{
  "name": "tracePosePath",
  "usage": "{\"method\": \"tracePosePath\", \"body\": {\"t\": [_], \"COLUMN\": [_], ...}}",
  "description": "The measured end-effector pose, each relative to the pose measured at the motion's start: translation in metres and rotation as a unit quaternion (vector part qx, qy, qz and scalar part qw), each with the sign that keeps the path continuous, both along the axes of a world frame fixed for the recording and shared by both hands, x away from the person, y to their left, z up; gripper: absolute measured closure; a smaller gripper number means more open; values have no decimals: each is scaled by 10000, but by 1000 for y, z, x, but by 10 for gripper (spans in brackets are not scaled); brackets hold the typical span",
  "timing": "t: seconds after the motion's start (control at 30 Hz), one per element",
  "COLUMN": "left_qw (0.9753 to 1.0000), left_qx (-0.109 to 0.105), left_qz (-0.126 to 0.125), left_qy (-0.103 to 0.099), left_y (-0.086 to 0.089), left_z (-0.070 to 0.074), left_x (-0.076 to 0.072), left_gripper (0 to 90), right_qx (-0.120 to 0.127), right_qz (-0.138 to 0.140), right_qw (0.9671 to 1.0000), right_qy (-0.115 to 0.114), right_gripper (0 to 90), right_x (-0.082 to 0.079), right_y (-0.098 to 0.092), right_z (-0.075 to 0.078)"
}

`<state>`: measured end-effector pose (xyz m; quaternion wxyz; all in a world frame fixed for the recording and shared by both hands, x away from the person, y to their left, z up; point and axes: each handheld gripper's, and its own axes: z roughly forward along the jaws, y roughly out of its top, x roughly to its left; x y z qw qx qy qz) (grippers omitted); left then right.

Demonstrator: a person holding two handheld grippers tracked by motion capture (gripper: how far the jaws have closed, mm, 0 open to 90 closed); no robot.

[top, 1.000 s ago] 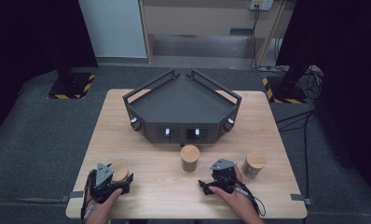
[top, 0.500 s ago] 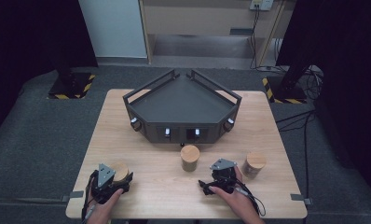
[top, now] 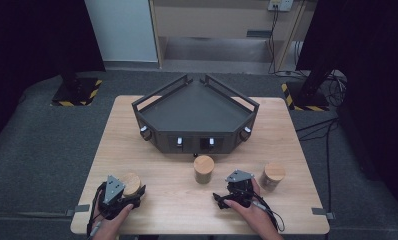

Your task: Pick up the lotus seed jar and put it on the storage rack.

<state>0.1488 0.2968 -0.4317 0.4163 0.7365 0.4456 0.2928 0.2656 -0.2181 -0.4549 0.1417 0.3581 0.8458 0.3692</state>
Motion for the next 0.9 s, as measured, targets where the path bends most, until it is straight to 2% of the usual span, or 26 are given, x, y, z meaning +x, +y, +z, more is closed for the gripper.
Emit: {"method": "tracePosePath", "body": {"t": [0.1,0.6,0.9], "left_qw": [9999,9988,9975], "left_qx": [7,28,119], "left_qz": [-123,-479,-678], "left_qy": [9,71,131], "left_y": [1,6,7], "left_z": [5,14,21], "left_x": [4,25,41], "left_gripper": [244,245,245], "right_qx": [0,-1,2], "right_qz": [0,-1,-6], "right_qw": [10000,10000,10000], "right_qy": [1,2,1], "right_gripper": [4,3,3], "right_x": [0,0,0], "right_y": [0,0,0], "right_z": [0,0,0]}}
